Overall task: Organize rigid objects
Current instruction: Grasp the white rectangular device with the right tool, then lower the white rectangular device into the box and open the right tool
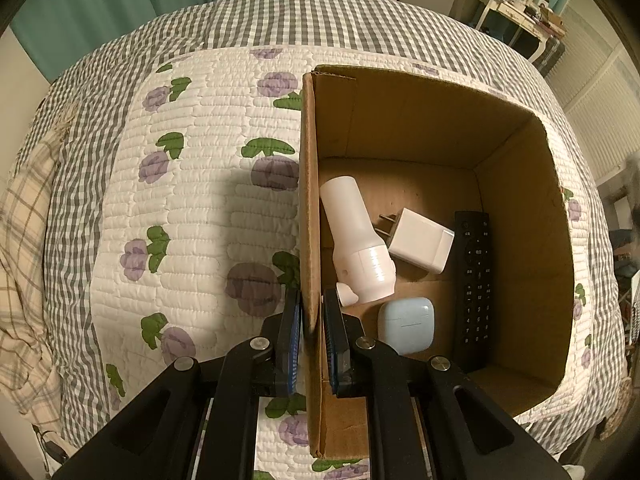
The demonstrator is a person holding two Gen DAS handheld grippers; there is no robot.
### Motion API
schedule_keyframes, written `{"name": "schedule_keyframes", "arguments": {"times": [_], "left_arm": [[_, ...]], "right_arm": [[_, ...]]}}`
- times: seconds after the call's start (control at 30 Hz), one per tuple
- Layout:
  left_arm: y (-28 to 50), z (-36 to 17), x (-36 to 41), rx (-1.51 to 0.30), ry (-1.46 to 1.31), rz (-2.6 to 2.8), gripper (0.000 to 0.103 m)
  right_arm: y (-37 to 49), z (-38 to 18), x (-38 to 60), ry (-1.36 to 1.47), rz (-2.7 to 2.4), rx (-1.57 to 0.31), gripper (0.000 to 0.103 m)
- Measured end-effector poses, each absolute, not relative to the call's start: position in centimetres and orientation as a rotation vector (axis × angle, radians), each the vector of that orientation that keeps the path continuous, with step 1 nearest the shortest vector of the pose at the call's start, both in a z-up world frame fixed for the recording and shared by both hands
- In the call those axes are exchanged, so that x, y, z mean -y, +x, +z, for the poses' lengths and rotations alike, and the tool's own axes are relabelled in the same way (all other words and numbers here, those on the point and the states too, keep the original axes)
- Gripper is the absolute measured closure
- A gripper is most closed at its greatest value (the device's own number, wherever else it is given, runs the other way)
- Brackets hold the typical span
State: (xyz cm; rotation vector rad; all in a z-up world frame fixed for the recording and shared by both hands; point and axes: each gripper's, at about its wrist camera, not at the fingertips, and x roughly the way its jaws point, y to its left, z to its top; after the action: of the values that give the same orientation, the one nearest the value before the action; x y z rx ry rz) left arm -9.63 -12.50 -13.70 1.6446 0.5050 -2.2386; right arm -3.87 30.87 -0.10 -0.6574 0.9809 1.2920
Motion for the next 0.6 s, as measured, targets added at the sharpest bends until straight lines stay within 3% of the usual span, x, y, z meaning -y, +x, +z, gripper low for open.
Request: {"name": "schedule_keyframes", "arguments": {"times": [0.13, 0.23, 0.6], "left_arm": [[-9.5, -13.7, 12.4, -0.506, 1.644, -2.238, 0.093], [-9.5, -13.7, 12.5, -0.506, 1.646, -2.244, 0.093], [-9.0, -13.8, 13.0, -0.560, 1.660, -2.255, 0.093]], "right_arm": [[-8.9, 5.0, -33.5, -0.626, 1.402, -0.903, 0.038], [-12.3, 5.7, -35.4, -0.635, 1.462, -0.882, 0.038], [-17.7, 0.4, -39.4, -0.698, 1.494, -0.978, 0.038]]}}
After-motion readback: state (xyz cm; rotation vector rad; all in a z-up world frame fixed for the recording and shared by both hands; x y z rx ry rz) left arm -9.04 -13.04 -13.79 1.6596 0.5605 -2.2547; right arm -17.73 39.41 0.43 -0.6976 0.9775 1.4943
